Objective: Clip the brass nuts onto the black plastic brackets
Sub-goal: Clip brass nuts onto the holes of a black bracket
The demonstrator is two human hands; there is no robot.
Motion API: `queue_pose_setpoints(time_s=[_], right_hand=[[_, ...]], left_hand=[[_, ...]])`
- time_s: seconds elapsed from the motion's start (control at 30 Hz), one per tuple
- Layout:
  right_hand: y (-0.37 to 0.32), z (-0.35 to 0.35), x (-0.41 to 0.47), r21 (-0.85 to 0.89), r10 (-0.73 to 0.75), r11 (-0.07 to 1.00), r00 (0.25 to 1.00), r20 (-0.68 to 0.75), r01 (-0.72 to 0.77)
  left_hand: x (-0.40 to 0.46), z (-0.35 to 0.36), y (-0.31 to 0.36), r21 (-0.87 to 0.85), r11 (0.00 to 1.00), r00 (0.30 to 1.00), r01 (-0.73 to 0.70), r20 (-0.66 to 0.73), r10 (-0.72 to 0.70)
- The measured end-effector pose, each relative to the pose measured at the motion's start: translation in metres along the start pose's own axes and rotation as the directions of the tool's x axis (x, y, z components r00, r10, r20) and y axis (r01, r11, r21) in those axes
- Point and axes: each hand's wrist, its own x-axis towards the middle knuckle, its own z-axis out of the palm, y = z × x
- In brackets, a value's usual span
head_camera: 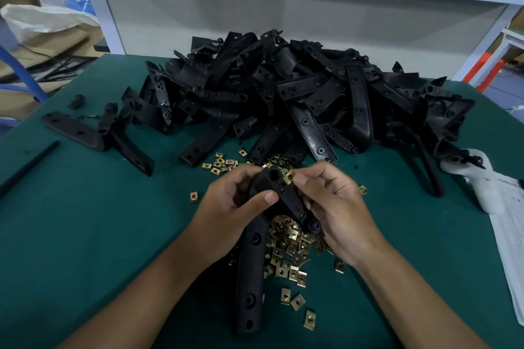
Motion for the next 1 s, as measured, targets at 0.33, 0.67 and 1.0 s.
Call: queue_pose_setpoints(time_s=[0.33, 0.67, 1.0], right_hand=[[0.000, 0.004, -0.004, 0.011, -0.010, 1.000, 0.999, 0.043, 0.010], [0.007, -0.007, -0.002, -0.247, -0.066, 0.966, 0.996, 0.067, 0.081], [0.014, -0.026, 0.002, -0.945, -0.039, 0.189, 0.964, 0.263, 0.266]], left_hand=[[-0.001, -0.001, -0.001, -0.021, 1.000, 1.000, -0.008, 0.015, 0.008], [0.000, -0.001, 0.002, -0.005, 1.000, 1.000, -0.005, -0.022, 0.005], [0.003, -0.007, 0.003, -0.161, 0.986, 0.988, 0.033, -0.144, -0.056]])
